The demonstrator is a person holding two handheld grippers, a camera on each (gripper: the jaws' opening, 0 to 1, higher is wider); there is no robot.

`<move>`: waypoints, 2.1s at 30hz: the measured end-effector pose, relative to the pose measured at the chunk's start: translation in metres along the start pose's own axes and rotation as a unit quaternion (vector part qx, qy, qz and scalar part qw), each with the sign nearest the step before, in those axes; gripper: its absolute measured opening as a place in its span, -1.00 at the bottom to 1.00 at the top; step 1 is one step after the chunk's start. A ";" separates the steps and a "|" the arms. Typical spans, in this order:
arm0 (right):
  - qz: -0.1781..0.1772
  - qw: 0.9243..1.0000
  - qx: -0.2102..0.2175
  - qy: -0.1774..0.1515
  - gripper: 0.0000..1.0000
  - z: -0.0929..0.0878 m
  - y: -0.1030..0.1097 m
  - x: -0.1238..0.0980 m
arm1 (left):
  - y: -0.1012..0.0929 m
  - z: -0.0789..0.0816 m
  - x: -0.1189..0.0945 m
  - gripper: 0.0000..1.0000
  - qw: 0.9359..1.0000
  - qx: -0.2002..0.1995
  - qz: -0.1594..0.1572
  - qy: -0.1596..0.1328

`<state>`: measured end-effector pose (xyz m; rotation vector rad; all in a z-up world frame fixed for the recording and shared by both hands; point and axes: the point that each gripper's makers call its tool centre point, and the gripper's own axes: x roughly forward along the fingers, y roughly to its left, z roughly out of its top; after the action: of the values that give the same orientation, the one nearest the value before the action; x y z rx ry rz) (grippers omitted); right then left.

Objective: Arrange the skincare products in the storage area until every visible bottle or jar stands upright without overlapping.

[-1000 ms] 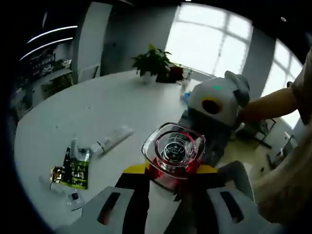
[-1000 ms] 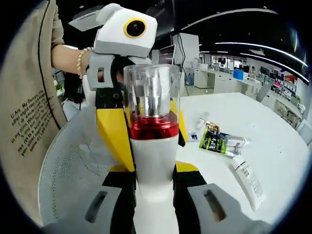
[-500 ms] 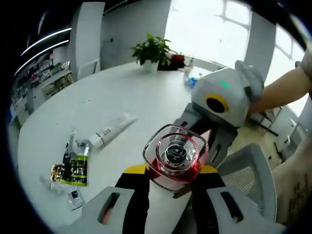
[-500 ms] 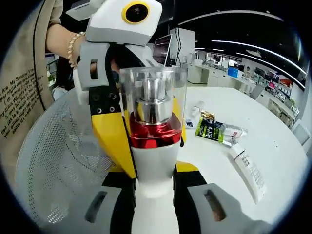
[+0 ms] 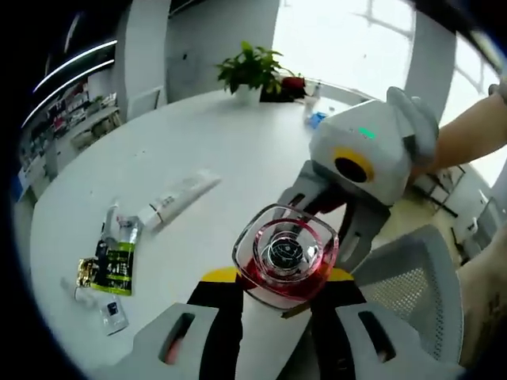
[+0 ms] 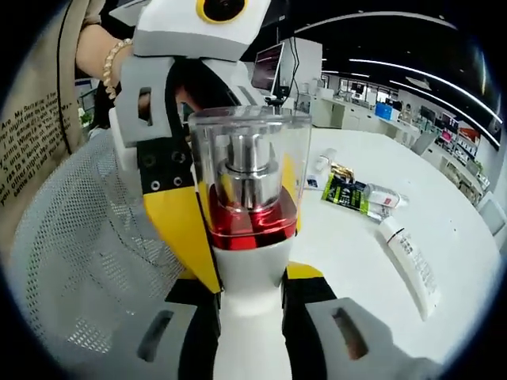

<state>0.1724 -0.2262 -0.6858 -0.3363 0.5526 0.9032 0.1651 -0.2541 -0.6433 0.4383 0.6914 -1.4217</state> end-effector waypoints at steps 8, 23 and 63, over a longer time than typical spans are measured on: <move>0.006 1.000 0.030 -0.005 -0.42 -0.009 -0.005 -0.004 | 0.000 0.004 0.008 -0.42 1.000 0.001 0.000 -0.002; -0.003 1.000 0.025 -0.003 -0.42 -0.019 -0.054 -0.010 | 0.026 0.034 0.039 -0.40 0.999 0.025 0.001 -0.030; -0.048 0.997 0.039 0.041 -0.10 -0.038 -0.141 -0.013 | 0.088 0.071 0.078 -0.17 0.999 0.025 0.006 -0.022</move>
<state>0.2686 -0.3351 -0.7024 -0.3264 0.6403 0.7758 0.2648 -0.3481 -0.6545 0.4482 0.6177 -1.4357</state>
